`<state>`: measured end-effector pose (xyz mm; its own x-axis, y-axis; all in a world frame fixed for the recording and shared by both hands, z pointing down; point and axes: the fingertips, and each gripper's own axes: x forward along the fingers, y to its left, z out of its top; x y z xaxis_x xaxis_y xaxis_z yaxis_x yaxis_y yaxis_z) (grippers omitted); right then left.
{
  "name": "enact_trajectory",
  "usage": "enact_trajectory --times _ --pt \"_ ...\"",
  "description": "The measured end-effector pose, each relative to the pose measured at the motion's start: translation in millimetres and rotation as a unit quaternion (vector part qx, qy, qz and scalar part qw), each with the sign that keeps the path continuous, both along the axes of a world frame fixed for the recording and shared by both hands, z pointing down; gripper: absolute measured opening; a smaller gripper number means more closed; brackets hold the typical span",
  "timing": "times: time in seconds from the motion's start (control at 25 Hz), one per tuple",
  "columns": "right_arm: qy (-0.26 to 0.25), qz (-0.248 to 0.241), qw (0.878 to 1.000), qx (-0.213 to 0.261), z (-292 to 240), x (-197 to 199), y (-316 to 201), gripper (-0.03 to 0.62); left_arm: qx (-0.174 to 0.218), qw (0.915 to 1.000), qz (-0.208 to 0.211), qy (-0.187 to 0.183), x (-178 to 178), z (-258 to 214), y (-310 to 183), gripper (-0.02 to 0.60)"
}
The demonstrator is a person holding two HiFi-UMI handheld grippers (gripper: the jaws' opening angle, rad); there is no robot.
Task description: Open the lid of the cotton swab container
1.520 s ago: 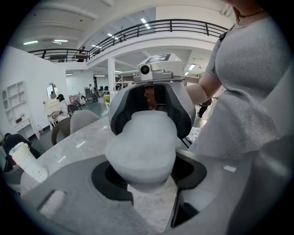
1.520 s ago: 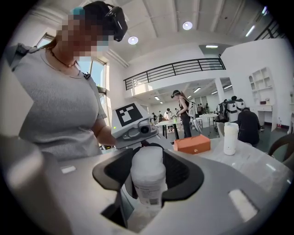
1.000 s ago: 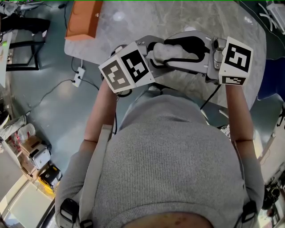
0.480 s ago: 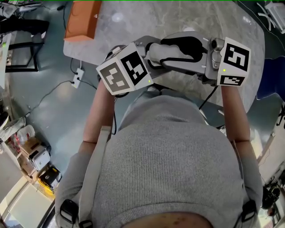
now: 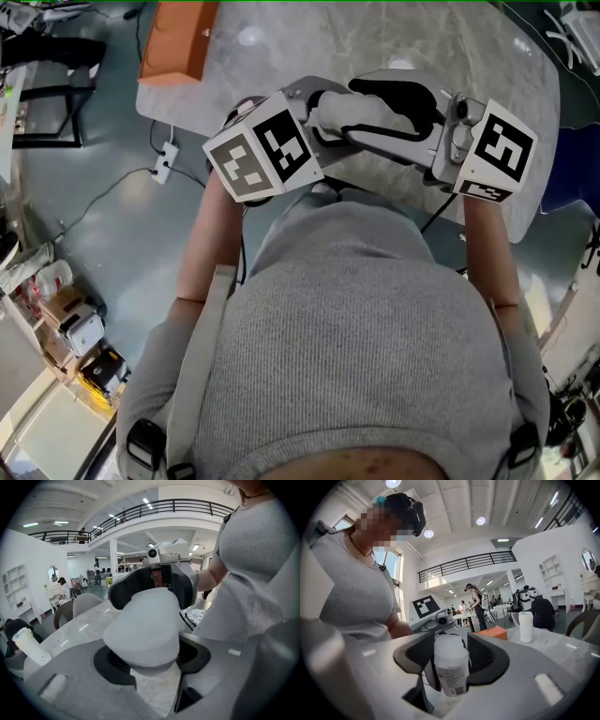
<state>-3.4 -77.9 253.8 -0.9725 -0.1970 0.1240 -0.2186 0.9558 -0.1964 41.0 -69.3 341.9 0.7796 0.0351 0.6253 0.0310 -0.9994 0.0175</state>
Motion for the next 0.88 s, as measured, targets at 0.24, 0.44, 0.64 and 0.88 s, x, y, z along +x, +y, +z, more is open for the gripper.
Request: enact_trajectory --times 0.24,0.44,0.64,0.88 --pt "-0.003 0.016 1.0 0.015 -4.9 3.7 5.1 0.224 0.003 1.0 0.002 0.003 3.5 -2.8 5.1 0.231" --pt "-0.012 0.051 0.998 0.04 -13.1 13.0 0.7 0.176 0.007 0.9998 0.011 -0.017 1.7 7.4 8.0 0.23" --pt "-0.032 0.087 0.994 0.054 -20.4 22.0 -11.5 0.052 0.004 0.9998 0.017 0.001 5.5 9.8 12.5 0.227" --pt "-0.027 0.09 0.994 0.062 -25.9 19.4 -10.5 0.052 0.017 0.9997 0.012 0.011 4.1 4.3 10.1 0.227"
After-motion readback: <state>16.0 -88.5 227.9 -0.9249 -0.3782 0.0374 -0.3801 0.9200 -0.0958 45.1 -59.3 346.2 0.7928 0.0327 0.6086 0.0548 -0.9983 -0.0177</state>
